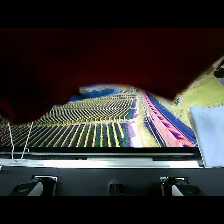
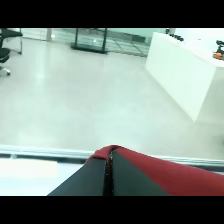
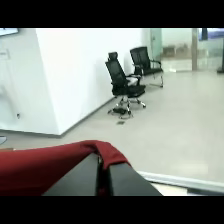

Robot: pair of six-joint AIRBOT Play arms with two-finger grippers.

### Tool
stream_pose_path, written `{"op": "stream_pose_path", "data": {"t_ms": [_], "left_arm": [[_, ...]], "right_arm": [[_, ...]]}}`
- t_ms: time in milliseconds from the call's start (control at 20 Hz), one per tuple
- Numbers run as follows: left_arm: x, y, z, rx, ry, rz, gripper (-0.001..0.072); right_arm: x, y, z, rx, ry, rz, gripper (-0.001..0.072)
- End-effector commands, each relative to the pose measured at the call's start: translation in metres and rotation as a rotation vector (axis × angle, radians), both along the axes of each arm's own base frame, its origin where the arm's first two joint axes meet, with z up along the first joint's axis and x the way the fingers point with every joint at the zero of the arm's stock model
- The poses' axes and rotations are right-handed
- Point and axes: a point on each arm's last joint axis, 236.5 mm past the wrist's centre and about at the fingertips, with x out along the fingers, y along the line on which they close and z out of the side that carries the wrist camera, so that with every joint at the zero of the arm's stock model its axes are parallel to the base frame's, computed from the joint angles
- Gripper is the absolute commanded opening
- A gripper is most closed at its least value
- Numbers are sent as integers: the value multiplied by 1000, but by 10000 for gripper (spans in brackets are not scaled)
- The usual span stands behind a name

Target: Fold the clothes and pants, and hang the long-sleeved shirts on hangers.

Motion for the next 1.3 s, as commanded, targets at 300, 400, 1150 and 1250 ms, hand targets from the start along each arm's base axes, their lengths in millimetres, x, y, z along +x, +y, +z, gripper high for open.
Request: {"op": "stream_pose_path", "data": {"t_ms": [300, 400, 1150, 1250], "left_arm": [[167, -7, -278, -61, 785, -174, 17], [199, -19, -376, -76, 996, -222, 17], [284, -59, -572, -73, 1211, -321, 587], [269, -37, -544, -63, 1221, -332, 587]], "right_arm": [[220, -34, -303, 0, 821, -38, 32], [259, -39, -384, 7, 974, -35, 32], [348, -51, -594, 246, 1241, -67, 495], [320, -76, -572, 166, 1284, -44, 494]]}}
